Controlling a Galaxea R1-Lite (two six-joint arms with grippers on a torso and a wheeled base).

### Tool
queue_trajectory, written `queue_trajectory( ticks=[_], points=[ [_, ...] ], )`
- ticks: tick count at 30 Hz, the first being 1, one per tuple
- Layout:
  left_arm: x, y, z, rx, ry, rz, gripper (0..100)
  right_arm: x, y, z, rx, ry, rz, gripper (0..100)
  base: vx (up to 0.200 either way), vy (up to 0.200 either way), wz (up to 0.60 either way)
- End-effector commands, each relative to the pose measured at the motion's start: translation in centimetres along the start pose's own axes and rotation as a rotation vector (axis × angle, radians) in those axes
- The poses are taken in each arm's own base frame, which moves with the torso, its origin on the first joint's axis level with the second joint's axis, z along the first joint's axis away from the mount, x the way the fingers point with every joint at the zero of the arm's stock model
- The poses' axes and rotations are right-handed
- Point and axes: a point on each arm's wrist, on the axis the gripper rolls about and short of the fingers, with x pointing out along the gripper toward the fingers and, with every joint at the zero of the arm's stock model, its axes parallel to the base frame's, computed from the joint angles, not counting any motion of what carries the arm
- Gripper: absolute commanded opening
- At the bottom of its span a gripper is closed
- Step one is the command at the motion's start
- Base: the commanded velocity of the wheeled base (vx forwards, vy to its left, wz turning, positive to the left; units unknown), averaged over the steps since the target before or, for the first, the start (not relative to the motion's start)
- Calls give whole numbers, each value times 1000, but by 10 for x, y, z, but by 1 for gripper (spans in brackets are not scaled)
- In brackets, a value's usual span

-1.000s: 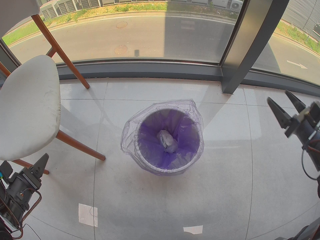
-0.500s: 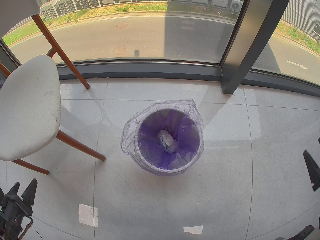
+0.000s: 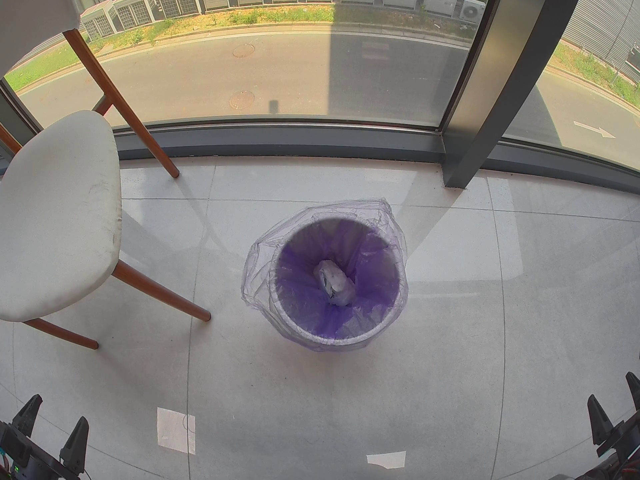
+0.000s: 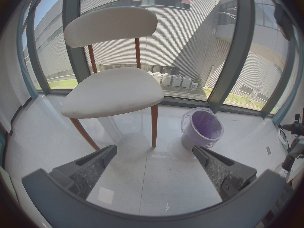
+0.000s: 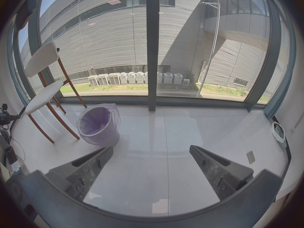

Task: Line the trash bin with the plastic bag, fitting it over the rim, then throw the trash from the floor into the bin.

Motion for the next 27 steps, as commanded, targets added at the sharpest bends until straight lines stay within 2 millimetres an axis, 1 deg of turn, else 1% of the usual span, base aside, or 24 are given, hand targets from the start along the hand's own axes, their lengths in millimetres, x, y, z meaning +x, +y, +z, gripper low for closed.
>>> queue_trajectory(
  ticks=[1, 4, 5, 7, 8, 9, 13, 15, 16, 18, 19, 20, 24, 27],
  points=[
    [-6, 0, -4, 14, -55, -21, 100, -5, 0, -7, -3, -60, -12, 100, 0, 0, 0],
    [-5, 0, -4, 11, -46, 15, 100, -5, 0, -7, 1, -60, -15, 100, 0, 0, 0],
    [-3, -1, -4, 6, -32, 81, 100, -5, 0, -7, -1, -55, -16, 100, 0, 0, 0],
    [-3, -2, -3, 1, -25, 134, 100, -5, 0, -7, 0, -54, -18, 100, 0, 0, 0],
    [-3, -3, -4, -5, -30, 205, 100, -5, 0, -7, 0, -55, -18, 100, 0, 0, 0],
    [-3, -4, -4, -5, -34, 217, 100, -5, 0, -6, -2, -60, -20, 100, 0, 0, 0],
    [-3, -8, -6, 42, -50, 90, 100, -5, 0, -6, -6, -64, 0, 100, 0, 0, 0],
    [-3, -9, -6, 44, -48, 45, 100, -6, 0, -7, -11, -77, 38, 100, 0, 0, 0],
    [-3, -10, -5, 41, -51, -5, 100, -7, -1, -7, -15, -91, 76, 100, 0, 0, 0],
    [-5, -12, -5, 46, -49, -123, 100, -7, -1, -7, -20, -94, 79, 100, 0, 0, 0],
    [-5, -12, -5, 48, -48, -154, 100, -7, -1, -7, -20, -93, 78, 100, 0, 0, 0],
    [-5, -12, -5, 49, -43, -252, 100, -7, -1, -7, -18, -93, 78, 100, 0, 0, 0],
    [-5, -12, -5, 46, -45, -260, 100, -8, -1, -8, -8, -107, 49, 100, 0, 0, 0],
    [-5, -11, -5, 22, -47, -210, 100, -11, -1, -9, -4, -141, 35, 100, 0, 0, 0]
  ],
)
